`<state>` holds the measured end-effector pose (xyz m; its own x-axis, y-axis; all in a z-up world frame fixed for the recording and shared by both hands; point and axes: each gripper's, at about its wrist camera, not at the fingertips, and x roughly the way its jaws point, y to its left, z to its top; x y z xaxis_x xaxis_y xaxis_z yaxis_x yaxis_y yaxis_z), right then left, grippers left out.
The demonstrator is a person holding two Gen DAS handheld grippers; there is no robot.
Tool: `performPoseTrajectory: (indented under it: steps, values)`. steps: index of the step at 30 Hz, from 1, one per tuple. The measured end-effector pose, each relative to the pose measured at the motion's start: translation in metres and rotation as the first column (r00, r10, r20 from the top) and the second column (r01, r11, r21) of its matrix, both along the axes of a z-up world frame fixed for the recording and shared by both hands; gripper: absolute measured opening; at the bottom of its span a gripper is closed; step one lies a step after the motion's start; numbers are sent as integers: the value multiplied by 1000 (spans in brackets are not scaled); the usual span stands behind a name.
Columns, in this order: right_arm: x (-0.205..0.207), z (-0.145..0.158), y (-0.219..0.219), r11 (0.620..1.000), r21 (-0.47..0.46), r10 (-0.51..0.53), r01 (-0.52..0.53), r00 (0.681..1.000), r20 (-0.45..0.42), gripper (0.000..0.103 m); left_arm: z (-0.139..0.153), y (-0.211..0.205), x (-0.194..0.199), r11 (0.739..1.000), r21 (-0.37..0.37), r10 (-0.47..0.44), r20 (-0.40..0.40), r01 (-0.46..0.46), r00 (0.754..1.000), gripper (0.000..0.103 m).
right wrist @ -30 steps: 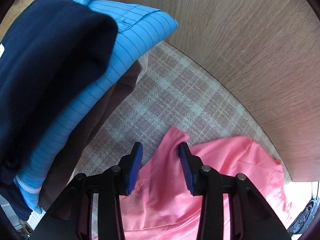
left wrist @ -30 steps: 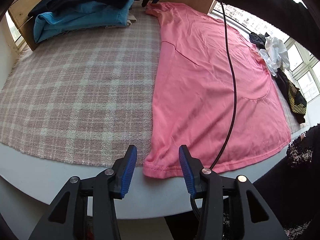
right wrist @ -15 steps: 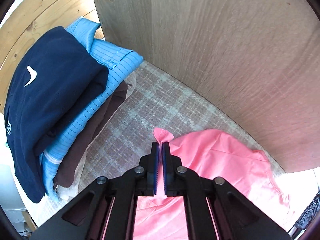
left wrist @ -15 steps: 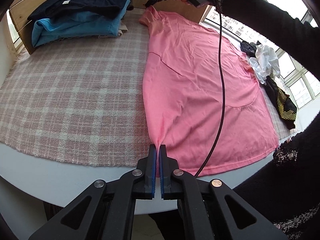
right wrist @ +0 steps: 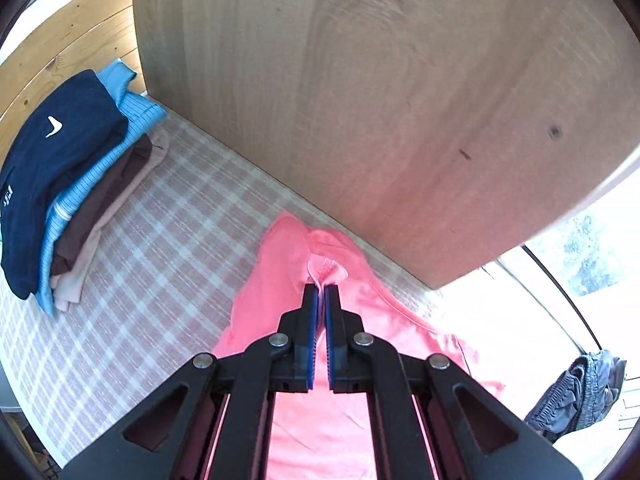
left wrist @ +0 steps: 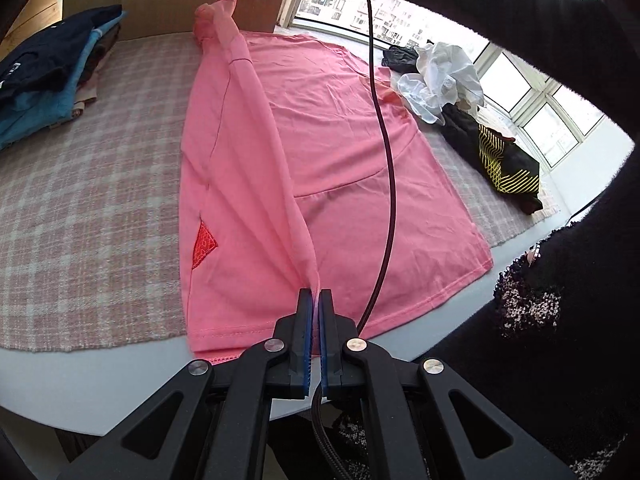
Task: Fold clothes
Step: 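Lift the held shirt side with both grippers and fold it lengthwise over the body, then open both grippers and release the folded side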
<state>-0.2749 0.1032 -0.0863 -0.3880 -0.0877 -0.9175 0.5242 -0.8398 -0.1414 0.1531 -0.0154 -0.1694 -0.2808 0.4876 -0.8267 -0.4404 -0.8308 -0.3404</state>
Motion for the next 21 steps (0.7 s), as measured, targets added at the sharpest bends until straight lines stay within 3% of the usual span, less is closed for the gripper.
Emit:
performPoseTrajectory:
  steps: [7,11,17,19,21]
  values:
    - [-15,-14,33,1000,14,-20,20,999,27,4,-28,43,-2,998,-44,-45,29,47,999,2]
    - [-17,-45,18,1000,-4,-22,22,999,34,4,-28,51,-3,997,-46,-55,24,56,998,2]
    - [-26,-59,14,1000,-15,-20,21,999,44,4,-27,51,-5,997,-47,-56,25,57,998,2]
    - [-29,-67,16,999,41,-28,25,998,64,5,-30,51,-5,997,-44,-61,41,63,997,2]
    - [-31,-84,22,983,179,-50,35,995,81,12,-32,52,-5,996,-41,-72,62,75,995,5]
